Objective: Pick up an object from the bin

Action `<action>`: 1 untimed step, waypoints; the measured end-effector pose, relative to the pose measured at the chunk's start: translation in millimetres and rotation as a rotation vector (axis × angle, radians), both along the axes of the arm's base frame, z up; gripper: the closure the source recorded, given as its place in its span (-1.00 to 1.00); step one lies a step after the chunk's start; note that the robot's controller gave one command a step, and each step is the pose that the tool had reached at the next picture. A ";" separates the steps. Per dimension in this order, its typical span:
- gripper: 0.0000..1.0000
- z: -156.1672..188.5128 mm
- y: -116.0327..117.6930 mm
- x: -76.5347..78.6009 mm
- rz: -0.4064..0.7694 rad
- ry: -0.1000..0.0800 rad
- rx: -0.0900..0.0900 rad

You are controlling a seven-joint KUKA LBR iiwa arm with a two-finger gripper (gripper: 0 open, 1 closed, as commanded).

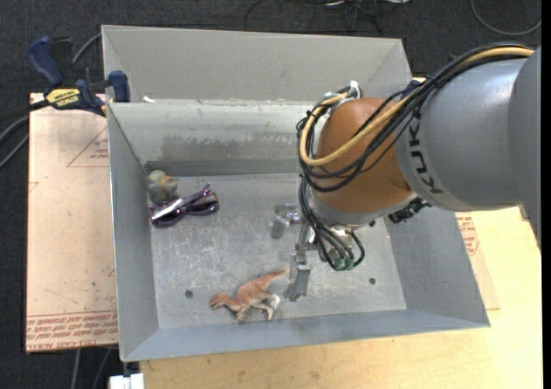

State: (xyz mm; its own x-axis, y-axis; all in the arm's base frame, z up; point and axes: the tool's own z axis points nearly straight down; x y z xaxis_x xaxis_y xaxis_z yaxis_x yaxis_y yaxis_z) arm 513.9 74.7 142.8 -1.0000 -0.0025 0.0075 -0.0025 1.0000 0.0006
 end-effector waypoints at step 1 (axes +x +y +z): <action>-1.00 4.4 -0.6 1.8 -0.003 -0.008 0.001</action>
Offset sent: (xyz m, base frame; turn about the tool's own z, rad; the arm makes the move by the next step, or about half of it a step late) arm -0.0314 -0.0201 -0.0728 -0.2127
